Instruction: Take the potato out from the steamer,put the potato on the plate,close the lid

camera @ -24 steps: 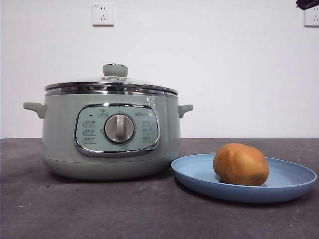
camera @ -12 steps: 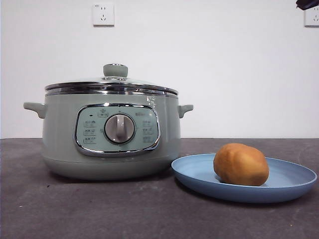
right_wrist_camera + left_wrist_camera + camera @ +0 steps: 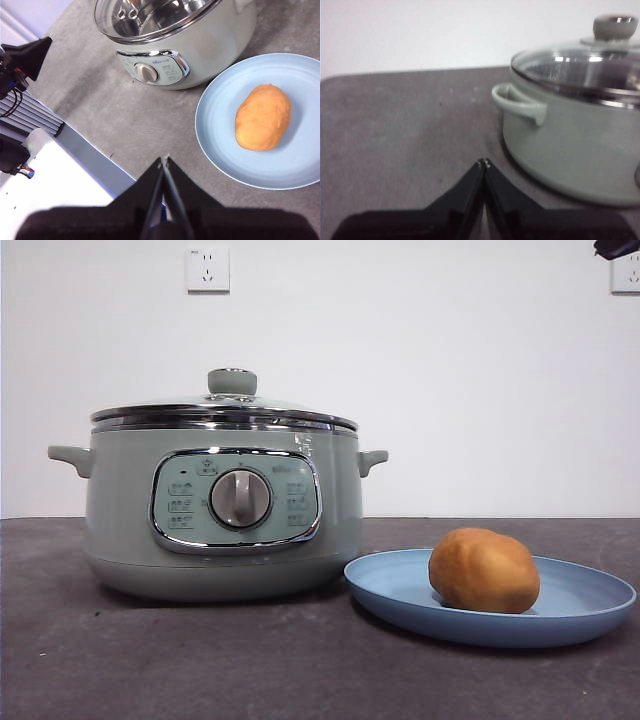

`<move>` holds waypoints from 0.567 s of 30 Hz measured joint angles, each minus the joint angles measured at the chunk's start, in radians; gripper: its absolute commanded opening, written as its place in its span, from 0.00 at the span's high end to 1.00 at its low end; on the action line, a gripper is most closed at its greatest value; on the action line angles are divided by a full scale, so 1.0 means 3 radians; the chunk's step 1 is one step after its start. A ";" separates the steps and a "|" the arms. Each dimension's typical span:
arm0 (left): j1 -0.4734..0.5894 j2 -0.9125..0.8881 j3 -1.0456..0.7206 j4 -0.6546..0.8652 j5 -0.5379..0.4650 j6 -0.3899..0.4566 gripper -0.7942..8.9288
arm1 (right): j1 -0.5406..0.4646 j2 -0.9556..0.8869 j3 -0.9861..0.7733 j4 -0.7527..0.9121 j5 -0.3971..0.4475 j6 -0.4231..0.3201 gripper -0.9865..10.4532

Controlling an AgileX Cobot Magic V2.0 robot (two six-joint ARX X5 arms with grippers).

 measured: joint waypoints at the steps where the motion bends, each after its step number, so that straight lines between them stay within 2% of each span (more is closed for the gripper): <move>1: 0.0001 0.0000 0.0000 -0.0048 -0.0001 -0.0006 0.92 | 0.0000 0.0000 0.0000 0.0000 0.0000 0.0000 0.91; 17: 0.0001 -0.0001 0.0000 -0.0146 0.0000 -0.0079 0.92 | 0.0000 0.0000 0.0000 0.0000 0.0000 0.0000 0.91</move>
